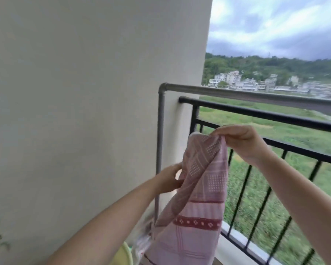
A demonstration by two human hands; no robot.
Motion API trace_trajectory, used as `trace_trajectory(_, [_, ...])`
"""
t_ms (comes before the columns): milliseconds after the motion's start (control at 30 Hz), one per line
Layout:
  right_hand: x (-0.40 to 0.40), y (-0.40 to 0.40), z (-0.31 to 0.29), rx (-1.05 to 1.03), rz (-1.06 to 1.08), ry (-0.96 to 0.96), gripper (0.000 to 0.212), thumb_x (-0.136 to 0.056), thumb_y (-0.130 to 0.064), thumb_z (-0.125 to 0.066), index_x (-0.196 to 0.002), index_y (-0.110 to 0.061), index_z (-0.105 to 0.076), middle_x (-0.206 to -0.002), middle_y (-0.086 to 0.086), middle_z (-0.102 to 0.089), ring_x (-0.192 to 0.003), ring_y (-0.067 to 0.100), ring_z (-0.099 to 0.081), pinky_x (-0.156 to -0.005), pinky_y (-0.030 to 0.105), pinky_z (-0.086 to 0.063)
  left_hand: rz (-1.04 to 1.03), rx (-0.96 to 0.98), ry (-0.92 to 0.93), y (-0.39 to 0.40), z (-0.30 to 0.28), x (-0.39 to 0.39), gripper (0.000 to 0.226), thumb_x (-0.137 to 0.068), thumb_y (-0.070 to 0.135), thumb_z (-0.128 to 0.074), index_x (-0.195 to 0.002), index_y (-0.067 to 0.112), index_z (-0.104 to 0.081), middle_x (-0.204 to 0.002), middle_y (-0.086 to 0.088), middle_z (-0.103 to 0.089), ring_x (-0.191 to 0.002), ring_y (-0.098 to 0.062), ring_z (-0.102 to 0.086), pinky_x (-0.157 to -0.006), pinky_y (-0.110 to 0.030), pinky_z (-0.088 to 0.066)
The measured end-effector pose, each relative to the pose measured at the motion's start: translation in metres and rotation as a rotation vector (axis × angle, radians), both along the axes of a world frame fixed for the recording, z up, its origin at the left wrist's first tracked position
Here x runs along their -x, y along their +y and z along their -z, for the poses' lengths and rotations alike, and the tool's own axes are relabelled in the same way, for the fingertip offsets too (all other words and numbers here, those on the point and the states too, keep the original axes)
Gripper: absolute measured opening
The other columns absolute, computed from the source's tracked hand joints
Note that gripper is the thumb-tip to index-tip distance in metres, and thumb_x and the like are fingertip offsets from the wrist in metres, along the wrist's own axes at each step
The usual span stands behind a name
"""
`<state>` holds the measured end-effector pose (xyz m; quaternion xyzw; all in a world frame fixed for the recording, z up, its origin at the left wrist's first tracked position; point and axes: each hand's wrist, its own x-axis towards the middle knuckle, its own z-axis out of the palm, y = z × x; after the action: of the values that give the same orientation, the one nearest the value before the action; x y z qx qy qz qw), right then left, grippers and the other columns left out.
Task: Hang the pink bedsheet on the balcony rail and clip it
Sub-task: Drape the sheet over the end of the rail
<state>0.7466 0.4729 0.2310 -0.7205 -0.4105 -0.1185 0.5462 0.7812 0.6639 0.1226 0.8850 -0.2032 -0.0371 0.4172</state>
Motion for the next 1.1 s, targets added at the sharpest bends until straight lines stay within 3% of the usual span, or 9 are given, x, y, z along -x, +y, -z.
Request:
trace_trajectory(133, [0.007,-0.047,0.006,-0.006,0.180,0.040,0.018,-0.074,-0.022,-0.066,-0.073,-0.039,-0.073,-0.072,-0.022,-0.071,-0.070,-0.004,-0.066,-0.066,0.011,-0.053,-0.165,0.206,-0.050,-0.039,0.009,-0.017,0.039,-0.066,0.034,-0.049,-0.071,0.000,-0.067,-0.071,-0.019,-0.066,-0.061,-0.002,-0.056,-0.053,-0.015,-0.035])
trace_trajectory(200, [0.009,-0.073,0.008,0.143,0.409,0.069,0.046,-0.079,0.004,-0.057,-0.067,-0.039,-0.070,-0.065,-0.020,-0.070,-0.066,-0.004,-0.065,-0.067,0.010,-0.052,-0.289,0.276,-0.160,-0.034,-0.007,-0.030,0.024,-0.085,0.019,-0.052,-0.087,0.000,-0.067,-0.089,-0.023,-0.068,-0.081,-0.025,-0.062,-0.061,-0.023,-0.039])
trace_trajectory(367, [0.016,-0.080,0.006,0.763,0.432,0.390,0.026,-0.085,-0.001,-0.052,-0.083,-0.024,-0.064,-0.090,-0.011,-0.066,-0.089,0.002,-0.061,-0.083,0.019,-0.050,-0.240,0.169,-0.667,-0.020,-0.073,-0.025,0.019,-0.090,0.006,-0.048,-0.094,0.000,-0.066,-0.086,-0.016,-0.067,-0.077,-0.021,-0.057,-0.064,-0.021,-0.035])
trace_trajectory(533, [-0.006,-0.036,0.006,0.408,0.327,0.376,0.049,-0.085,-0.021,-0.055,-0.132,-0.019,-0.039,-0.125,-0.003,-0.052,-0.111,0.010,-0.050,-0.103,0.030,-0.039,-0.151,0.104,-0.970,-0.014,-0.131,0.003,0.024,-0.082,0.008,-0.046,-0.089,-0.002,-0.067,-0.076,-0.006,-0.064,-0.071,-0.015,-0.057,-0.063,-0.001,-0.039])
trace_trajectory(700, [-0.009,0.001,-0.002,0.255,0.237,0.334,0.025,-0.088,-0.021,-0.051,-0.097,-0.003,-0.065,-0.100,0.015,-0.068,-0.096,0.031,-0.062,-0.092,0.043,-0.049,-0.210,-0.034,-1.083,0.005,-0.167,0.022,0.027,-0.078,0.005,-0.047,-0.092,-0.002,-0.069,-0.085,-0.019,-0.071,-0.075,-0.014,-0.056,-0.075,-0.021,-0.040])
trace_trajectory(800, [-0.010,0.006,-0.010,0.127,0.038,0.530,0.051,-0.087,-0.044,-0.034,-0.108,-0.005,-0.058,-0.105,0.015,-0.065,-0.097,0.024,-0.063,-0.083,0.026,-0.054,-0.241,-0.177,-1.058,0.014,-0.173,0.027,0.024,-0.077,0.008,-0.048,-0.082,0.001,-0.070,-0.076,-0.019,-0.071,-0.066,-0.023,-0.061,-0.064,-0.023,-0.038])
trace_trajectory(933, [0.002,0.008,-0.024,0.304,0.166,0.499,0.007,-0.085,-0.015,-0.054,-0.084,-0.011,-0.060,-0.079,0.008,-0.063,-0.070,0.020,-0.063,-0.076,0.034,-0.056,-0.266,-0.283,-0.903,0.011,-0.181,0.038,0.013,-0.082,0.009,-0.059,-0.083,-0.001,-0.068,-0.069,-0.012,-0.065,-0.069,-0.029,-0.061,-0.058,-0.021,-0.038])
trace_trajectory(1000, [0.001,0.000,-0.039,0.264,0.400,0.378,0.011,-0.086,-0.009,-0.054,-0.079,-0.013,-0.062,-0.074,0.006,-0.061,-0.069,0.021,-0.059,-0.077,0.038,-0.054,-0.199,-0.239,-0.546,0.014,-0.179,0.044,0.028,-0.079,0.017,-0.066,-0.105,0.005,-0.062,-0.077,-0.004,-0.061,-0.073,-0.019,-0.060,-0.061,-0.008,-0.040])
trace_trajectory(1100, [0.010,-0.009,-0.063,0.320,0.605,0.054,0.018,-0.082,0.000,-0.055,-0.089,-0.008,-0.069,-0.079,0.007,-0.064,-0.073,0.019,-0.056,-0.063,0.023,-0.048,0.142,-0.225,0.099,0.013,-0.159,0.050,0.045,-0.066,0.010,-0.072,-0.109,0.010,-0.058,-0.100,-0.007,-0.066,-0.095,-0.026,-0.064,-0.088,-0.037,-0.051])
